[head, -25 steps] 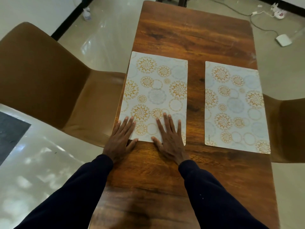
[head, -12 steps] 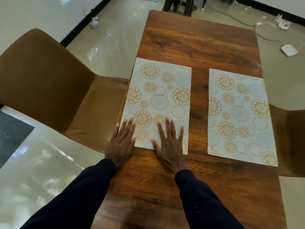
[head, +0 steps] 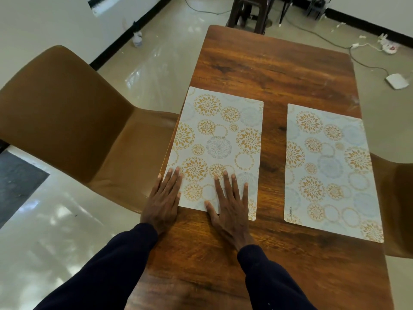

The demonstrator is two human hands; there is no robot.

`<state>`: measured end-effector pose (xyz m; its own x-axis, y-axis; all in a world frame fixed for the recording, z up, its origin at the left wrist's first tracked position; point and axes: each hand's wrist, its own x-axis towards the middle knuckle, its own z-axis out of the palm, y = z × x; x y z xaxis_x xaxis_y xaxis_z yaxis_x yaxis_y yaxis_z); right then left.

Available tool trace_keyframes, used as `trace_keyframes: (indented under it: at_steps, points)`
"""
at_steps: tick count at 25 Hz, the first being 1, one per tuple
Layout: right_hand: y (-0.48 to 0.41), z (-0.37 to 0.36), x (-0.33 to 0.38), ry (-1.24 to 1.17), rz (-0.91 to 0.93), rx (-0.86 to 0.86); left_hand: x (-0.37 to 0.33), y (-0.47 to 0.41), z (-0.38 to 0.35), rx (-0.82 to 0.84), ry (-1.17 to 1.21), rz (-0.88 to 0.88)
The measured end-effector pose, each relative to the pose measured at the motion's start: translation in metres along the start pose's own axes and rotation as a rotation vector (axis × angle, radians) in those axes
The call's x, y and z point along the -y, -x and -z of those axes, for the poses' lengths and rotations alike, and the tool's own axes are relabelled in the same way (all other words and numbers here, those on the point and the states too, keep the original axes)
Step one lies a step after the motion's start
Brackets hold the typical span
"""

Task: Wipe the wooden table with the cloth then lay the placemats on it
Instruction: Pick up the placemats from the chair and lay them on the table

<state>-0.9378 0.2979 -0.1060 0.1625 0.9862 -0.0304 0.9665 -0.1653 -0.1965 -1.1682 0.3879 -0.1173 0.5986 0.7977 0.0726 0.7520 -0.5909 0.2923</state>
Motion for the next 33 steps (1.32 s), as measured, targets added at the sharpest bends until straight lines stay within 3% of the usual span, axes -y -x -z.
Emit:
trace_keyframes:
  at_steps: [4,17,23,28,33]
  points:
    - [0.004,-0.002,-0.001,-0.035,-0.012,-0.012,-0.002,0.002,-0.001,-0.067,0.052,0.030]
    - [0.006,0.010,0.013,-0.013,-0.052,0.090,0.001,-0.001,-0.002,-0.047,0.019,0.032]
    - [0.000,0.029,0.011,-0.046,-0.048,0.274,0.004,-0.002,0.002,0.049,0.010,0.032]
    - [0.023,0.078,0.026,-0.162,-0.125,0.265,-0.010,0.009,0.042,0.061,-0.013,0.017]
    - [0.036,0.144,0.048,-0.180,-0.167,0.172,-0.033,0.020,0.118,-0.100,-0.058,-0.073]
